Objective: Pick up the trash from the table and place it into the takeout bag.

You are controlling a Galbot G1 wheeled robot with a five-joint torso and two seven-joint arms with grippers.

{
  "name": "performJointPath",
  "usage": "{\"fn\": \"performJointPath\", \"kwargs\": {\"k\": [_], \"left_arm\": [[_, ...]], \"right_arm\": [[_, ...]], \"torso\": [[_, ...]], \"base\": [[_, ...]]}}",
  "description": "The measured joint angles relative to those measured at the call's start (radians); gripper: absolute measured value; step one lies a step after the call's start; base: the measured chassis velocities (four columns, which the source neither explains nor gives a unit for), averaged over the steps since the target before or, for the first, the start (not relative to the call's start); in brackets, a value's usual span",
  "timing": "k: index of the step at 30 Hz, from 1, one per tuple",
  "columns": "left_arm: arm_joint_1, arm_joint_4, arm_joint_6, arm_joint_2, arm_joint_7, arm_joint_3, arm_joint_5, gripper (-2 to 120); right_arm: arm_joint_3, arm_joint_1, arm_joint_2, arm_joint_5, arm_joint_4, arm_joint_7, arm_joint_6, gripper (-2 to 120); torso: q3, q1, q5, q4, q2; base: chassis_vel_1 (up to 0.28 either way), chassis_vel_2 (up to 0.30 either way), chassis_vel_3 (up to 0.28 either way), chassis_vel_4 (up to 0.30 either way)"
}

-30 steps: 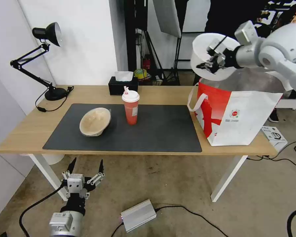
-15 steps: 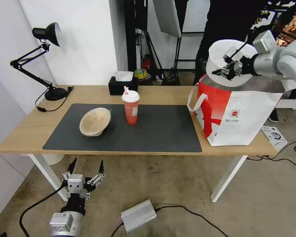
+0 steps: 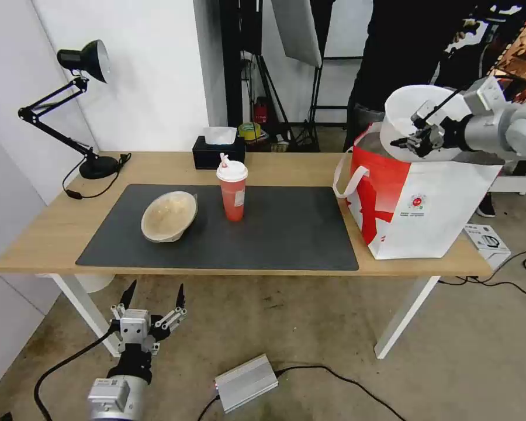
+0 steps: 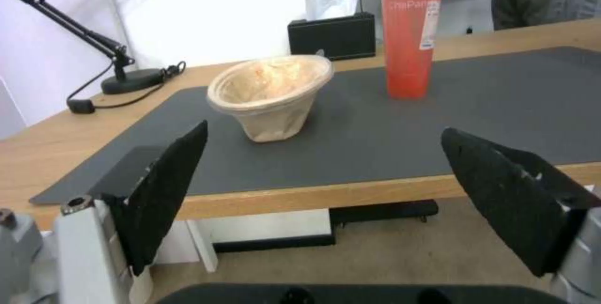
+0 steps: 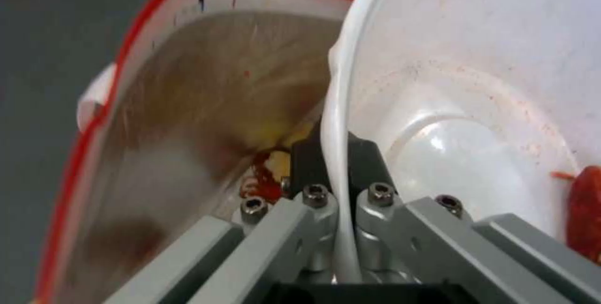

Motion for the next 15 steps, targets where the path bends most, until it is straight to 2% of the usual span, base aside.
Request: {"fn": "performJointPath", "kwargs": {"k": [15], "left_arm": [[-0.003,0.004,0.000,-0.001,0.000,0.003,0.001,100]], "right_arm": [[0.045,-0.062,-0.018,-0.012,0.005,0.001,0.005,0]], "torso": [[0.000,0.000,0.0000,0.0000,0.000]], "base": [[0.000,0.000,0.000,0.000]]}}
